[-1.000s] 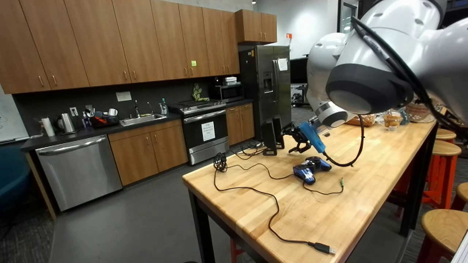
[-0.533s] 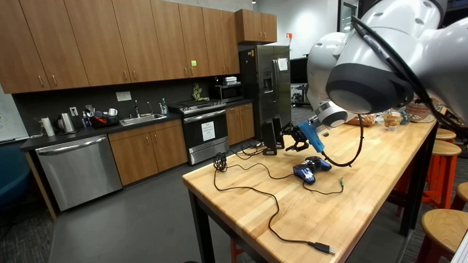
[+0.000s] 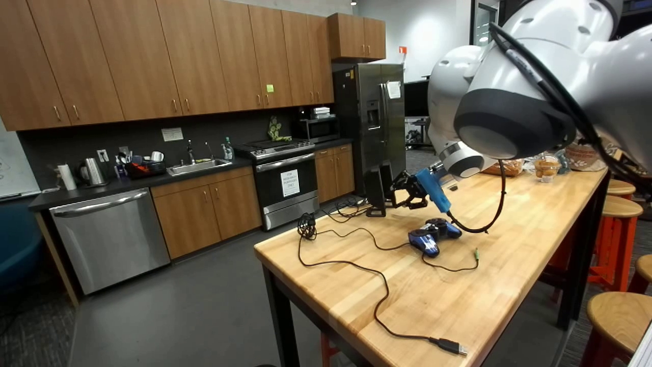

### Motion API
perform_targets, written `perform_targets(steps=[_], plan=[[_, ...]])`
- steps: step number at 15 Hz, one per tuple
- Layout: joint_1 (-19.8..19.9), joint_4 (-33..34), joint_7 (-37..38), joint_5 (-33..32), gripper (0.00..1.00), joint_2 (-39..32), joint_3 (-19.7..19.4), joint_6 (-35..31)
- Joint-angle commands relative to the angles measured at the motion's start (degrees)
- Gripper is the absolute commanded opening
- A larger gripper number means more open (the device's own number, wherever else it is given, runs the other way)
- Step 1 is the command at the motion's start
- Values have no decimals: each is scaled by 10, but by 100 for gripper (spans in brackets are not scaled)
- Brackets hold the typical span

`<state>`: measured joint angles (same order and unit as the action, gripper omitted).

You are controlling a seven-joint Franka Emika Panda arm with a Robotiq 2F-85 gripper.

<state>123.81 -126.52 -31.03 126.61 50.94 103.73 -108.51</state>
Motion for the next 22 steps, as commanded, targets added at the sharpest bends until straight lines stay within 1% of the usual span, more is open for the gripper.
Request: perform_targets(steps=[1,2,3,4,6,11,19,20,21,22], plan=[[-8,-4,15,14,51,20,-15,13],[-8,-4,15,14,48,20,-15,14],[-8,-5,16,14,47,20,-15,13],[-8,-5,18,14,51,20,-14,13],[-8,-5,25,15,55,20,-14,13],[-8,-5,40,19,50,20,-13,12],[-9,-5,64,20,51,20,-14,12],[-9,-5,65,19,50,20,-14,12],[-9,-5,66,18,42,20,-15,13],[-9,-5,66,18,40,20,-15,13]])
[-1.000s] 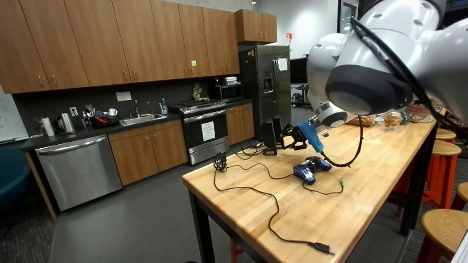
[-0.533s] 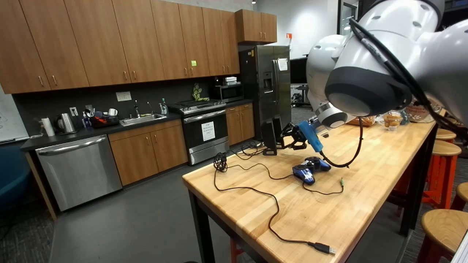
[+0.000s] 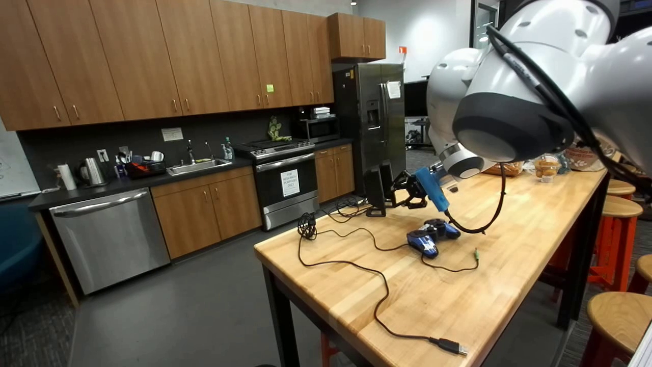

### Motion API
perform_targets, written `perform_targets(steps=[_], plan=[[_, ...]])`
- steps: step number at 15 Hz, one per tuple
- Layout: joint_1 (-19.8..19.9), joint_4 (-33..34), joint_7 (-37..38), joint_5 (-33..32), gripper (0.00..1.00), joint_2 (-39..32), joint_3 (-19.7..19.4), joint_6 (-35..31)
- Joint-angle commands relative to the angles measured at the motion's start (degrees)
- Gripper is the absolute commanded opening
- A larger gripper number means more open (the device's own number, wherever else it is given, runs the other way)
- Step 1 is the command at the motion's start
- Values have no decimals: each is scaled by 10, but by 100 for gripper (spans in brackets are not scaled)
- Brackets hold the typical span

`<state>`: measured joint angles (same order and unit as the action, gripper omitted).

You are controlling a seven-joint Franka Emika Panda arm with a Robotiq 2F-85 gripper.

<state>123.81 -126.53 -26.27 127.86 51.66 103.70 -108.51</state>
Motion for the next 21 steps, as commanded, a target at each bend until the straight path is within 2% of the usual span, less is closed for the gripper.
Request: perform_targets(steps=[1,3,6,7,9,11,14,18,19,21], plan=[[-9,-5,19,6,36,13,-15,13],[-9,-6,21,4,26,13,-14,14],[-9,-6,24,2,29,12,-15,15],[-9,-6,26,1,44,12,-15,16],[-9,-6,28,-1,47,12,-15,17],[-9,-6,29,-3,59,11,-15,20],[-9,-7,30,-7,63,11,-15,28],[-9,-7,32,-13,58,12,-16,32],[-9,-7,32,-12,52,12,-17,32],[-9,-7,32,-12,32,13,-17,33]])
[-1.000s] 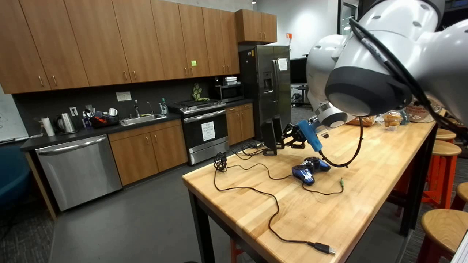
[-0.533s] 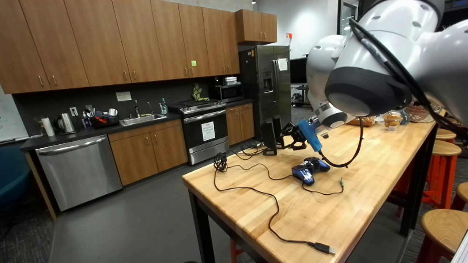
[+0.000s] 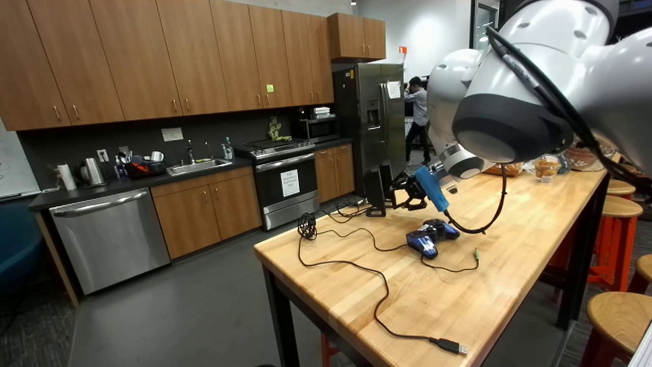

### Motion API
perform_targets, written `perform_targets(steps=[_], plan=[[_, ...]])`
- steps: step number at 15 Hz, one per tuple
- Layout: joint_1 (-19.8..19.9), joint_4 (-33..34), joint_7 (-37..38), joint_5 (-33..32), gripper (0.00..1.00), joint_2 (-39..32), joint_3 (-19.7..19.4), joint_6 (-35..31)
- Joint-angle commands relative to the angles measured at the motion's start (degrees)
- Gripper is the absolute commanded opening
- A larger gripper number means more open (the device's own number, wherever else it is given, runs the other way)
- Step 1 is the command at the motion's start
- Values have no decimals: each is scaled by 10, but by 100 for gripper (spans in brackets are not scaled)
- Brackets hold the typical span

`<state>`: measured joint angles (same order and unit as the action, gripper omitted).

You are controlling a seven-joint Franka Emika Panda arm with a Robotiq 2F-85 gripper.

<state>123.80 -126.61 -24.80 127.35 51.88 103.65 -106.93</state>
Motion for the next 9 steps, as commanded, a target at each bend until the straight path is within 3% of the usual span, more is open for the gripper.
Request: perform_targets(steps=[1,4,7,8,9], plan=[[-9,-7,17,-6,24,12,-16,18],[-9,-6,19,-6,1,14,-17,19],[-9,-7,20,-7,0,14,-17,20],[-9,-7,21,-7,26,14,-17,20],[-9,-7,21,-8,27,14,-17,21]])
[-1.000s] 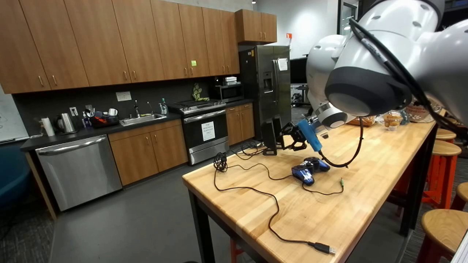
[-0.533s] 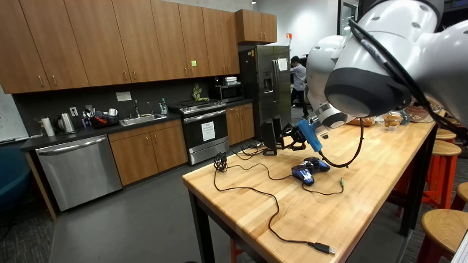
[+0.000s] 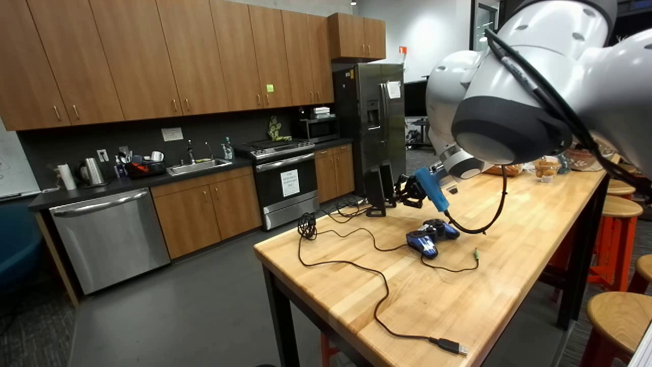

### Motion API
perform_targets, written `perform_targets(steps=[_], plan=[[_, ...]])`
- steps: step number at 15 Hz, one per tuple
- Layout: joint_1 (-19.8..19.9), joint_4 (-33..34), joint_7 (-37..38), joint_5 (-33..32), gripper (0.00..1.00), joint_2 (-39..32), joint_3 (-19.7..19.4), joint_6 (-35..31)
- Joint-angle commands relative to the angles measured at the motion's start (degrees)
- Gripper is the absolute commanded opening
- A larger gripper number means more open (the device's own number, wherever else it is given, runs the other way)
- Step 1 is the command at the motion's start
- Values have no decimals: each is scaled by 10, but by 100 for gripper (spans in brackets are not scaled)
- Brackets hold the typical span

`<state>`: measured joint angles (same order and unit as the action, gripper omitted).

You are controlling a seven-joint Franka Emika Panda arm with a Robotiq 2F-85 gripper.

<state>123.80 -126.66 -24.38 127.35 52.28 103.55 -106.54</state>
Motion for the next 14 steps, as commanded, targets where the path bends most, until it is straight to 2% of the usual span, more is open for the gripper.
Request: perform_targets(steps=[1,10,14], plan=[[-9,-7,17,-8,32,10,-17,17],[-8,-7,19,-14,92,10,-18,27],[-8,-7,20,-20,100,10,-18,29]])
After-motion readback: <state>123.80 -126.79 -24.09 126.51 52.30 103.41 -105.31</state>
